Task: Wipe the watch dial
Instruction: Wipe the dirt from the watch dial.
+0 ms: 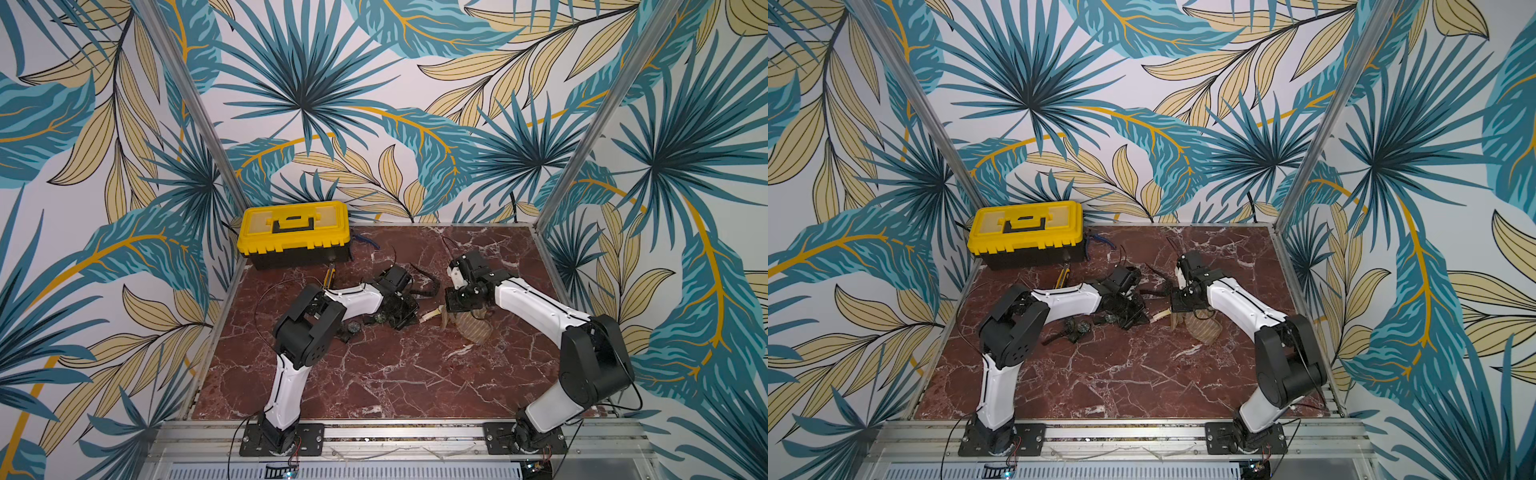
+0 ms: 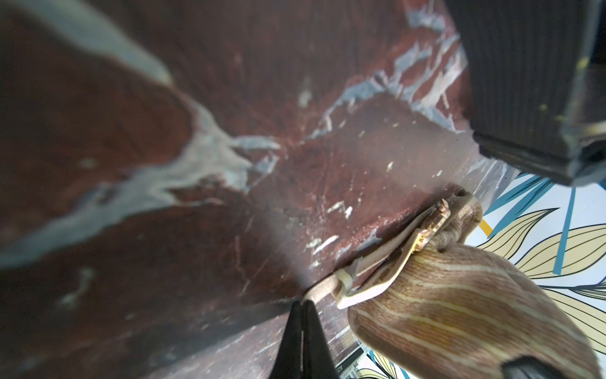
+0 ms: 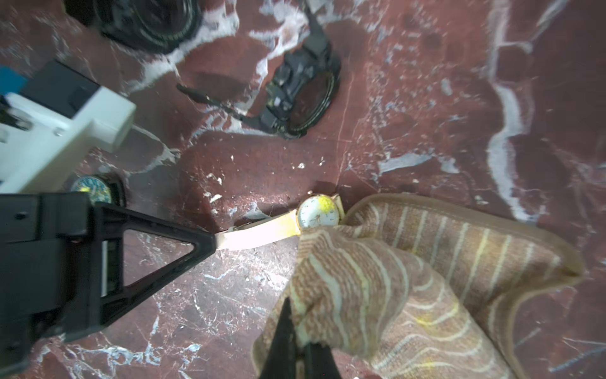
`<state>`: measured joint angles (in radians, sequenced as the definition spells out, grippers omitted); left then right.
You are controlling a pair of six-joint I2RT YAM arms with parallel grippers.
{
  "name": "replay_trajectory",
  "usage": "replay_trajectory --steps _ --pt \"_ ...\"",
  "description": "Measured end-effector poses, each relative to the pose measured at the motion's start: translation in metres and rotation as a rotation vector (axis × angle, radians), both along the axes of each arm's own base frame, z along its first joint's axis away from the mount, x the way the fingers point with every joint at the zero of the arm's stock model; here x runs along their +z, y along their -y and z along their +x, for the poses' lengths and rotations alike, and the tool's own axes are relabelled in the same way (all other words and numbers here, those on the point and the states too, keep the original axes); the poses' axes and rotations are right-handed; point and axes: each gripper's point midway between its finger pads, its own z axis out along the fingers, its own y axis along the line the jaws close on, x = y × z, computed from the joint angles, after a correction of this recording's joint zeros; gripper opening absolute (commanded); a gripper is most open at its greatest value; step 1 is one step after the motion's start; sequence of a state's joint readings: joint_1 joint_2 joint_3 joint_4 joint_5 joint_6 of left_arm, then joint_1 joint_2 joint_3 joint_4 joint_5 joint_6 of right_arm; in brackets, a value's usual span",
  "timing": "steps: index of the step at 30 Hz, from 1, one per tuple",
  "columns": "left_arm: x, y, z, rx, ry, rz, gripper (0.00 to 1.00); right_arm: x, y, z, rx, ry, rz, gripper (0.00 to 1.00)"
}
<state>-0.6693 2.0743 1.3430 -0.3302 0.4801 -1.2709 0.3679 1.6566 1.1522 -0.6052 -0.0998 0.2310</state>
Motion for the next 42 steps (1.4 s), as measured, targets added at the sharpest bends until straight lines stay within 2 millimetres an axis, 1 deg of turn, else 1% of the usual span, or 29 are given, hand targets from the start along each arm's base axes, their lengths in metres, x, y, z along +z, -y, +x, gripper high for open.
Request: replay_trajectory --steps 5,9,15,21,26,28,29,30,31,32,33,34,36,38,40,42 --pt "0.0 0.001 -0.002 -0.006 -0.004 -0.004 0.0 -0.019 -0.009 -0.005 0.025 -0.045 -0.02 0.03" --pt "-0.001 0.0 -0.004 -0.01 -0.011 -0.007 0.0 -0.036 -0.009 -0.005 0.018 -0.082 -0.032 0.03" --pt "-0.001 0.0 -0.006 -0.014 -0.014 -0.013 0.0 -0.055 -0.01 -0.001 -0.004 -0.11 -0.04 0.02" --pt "-0.002 -0.002 -0.01 -0.018 -0.021 -0.018 0.0 -0.057 -0.006 0.001 -0.044 -0.103 -0.06 0.02" --pt "-0.002 -0.007 -0.015 -0.017 -0.031 -0.018 0.0 -0.057 0.012 0.009 -0.1 -0.096 -0.076 0.02" --pt "-0.001 -0.007 -0.015 -0.02 -0.032 -0.019 0.0 -0.056 0.018 0.012 -0.114 -0.092 -0.081 0.03" --pt "-0.001 -0.007 -0.016 -0.02 -0.032 -0.019 0.0 -0.055 0.021 0.012 -0.117 -0.089 -0.08 0.06" --pt "-0.001 -0.008 -0.016 -0.021 -0.033 -0.018 0.0 -0.053 0.023 0.012 -0.115 -0.084 -0.079 0.12" --pt "-0.001 -0.008 -0.017 -0.021 -0.034 -0.018 0.0 -0.051 0.024 0.01 -0.111 -0.078 -0.079 0.23" --pt "-0.001 -0.009 -0.018 -0.022 -0.036 -0.017 0.0 -0.047 0.024 0.008 -0.103 -0.072 -0.076 0.39" --pt "-0.001 -0.009 -0.018 -0.022 -0.037 -0.016 0.0 -0.043 0.024 0.007 -0.097 -0.063 -0.073 0.48" --pt "-0.001 -0.009 -0.018 -0.023 -0.038 -0.016 0.0 -0.039 0.024 0.007 -0.095 -0.054 -0.069 0.53" --pt "-0.001 -0.009 -0.018 -0.024 -0.037 -0.016 0.0 -0.028 0.024 0.007 -0.086 -0.027 -0.069 0.6" --pt "-0.001 -0.009 -0.019 -0.025 -0.037 -0.015 0.0 -0.021 0.026 0.007 -0.085 -0.007 -0.075 0.64" --pt "-0.001 -0.01 -0.019 -0.028 -0.036 -0.014 0.0 -0.018 0.028 0.007 -0.086 0.0 -0.084 0.65" --pt "-0.001 -0.01 -0.019 -0.03 -0.035 -0.014 0.0 -0.021 0.029 0.006 -0.087 -0.009 -0.091 0.66"
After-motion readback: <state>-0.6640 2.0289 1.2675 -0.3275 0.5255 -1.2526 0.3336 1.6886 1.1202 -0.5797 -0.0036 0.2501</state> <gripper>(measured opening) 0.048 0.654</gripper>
